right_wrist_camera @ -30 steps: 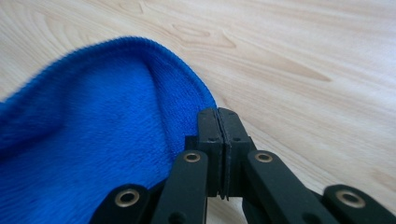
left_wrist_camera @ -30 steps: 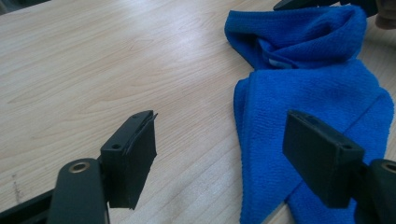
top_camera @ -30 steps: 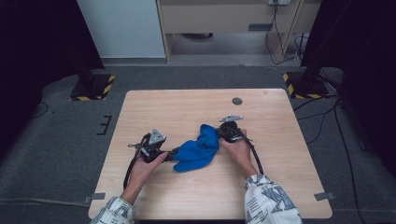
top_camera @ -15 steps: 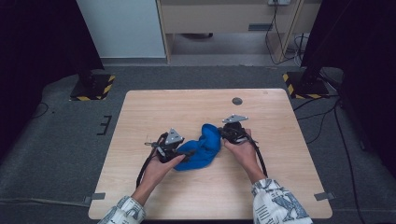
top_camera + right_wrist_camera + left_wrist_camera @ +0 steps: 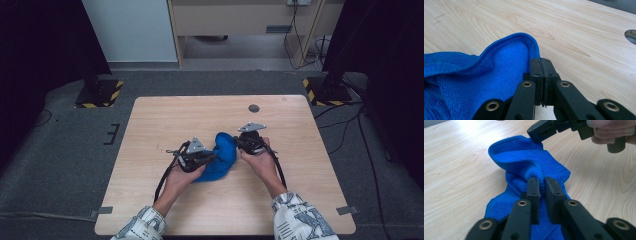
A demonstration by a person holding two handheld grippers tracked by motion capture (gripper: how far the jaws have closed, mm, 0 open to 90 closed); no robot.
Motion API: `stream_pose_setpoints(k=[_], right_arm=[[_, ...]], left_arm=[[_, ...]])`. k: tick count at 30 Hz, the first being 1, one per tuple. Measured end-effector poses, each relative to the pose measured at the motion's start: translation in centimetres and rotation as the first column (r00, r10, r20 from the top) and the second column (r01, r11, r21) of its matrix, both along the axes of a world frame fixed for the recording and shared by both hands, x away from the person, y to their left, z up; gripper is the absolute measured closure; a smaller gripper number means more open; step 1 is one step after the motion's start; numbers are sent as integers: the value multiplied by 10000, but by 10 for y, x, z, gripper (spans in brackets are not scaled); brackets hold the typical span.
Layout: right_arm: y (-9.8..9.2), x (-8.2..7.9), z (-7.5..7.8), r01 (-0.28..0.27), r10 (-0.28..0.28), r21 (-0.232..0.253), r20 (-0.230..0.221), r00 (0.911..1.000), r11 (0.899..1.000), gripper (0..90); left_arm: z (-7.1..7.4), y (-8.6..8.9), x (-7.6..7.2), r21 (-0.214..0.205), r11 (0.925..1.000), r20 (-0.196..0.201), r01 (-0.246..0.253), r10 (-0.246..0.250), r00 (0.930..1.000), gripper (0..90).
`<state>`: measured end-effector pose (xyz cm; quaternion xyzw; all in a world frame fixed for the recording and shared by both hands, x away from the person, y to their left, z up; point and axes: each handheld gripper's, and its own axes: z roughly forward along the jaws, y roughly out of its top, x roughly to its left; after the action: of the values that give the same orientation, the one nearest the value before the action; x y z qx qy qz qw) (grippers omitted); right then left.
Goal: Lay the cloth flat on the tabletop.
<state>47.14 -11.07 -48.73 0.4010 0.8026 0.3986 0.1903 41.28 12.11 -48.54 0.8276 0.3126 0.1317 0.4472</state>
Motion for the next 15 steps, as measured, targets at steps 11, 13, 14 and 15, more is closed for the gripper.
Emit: stream_pose_setpoints(k=[11,13,14,15], right_arm=[[-8,-7,10,-60,66,-190,314,9995,9998,894],[-9,-9,14,-86,91,-153,361,9993,9998,894],[-11,-10,16,-117,123,-146,388,9992,9998,894],[-12,-12,19,-116,120,-107,401,9991,9999,894]], left_arm=[[24,18,5,-240,9993,241,-279,285,9993,873],[32,24,7,-289,9987,349,-424,434,9984,873],[36,27,8,-252,9985,400,-480,490,9980,873],[39,29,9,-256,9983,441,-517,528,9976,872]])
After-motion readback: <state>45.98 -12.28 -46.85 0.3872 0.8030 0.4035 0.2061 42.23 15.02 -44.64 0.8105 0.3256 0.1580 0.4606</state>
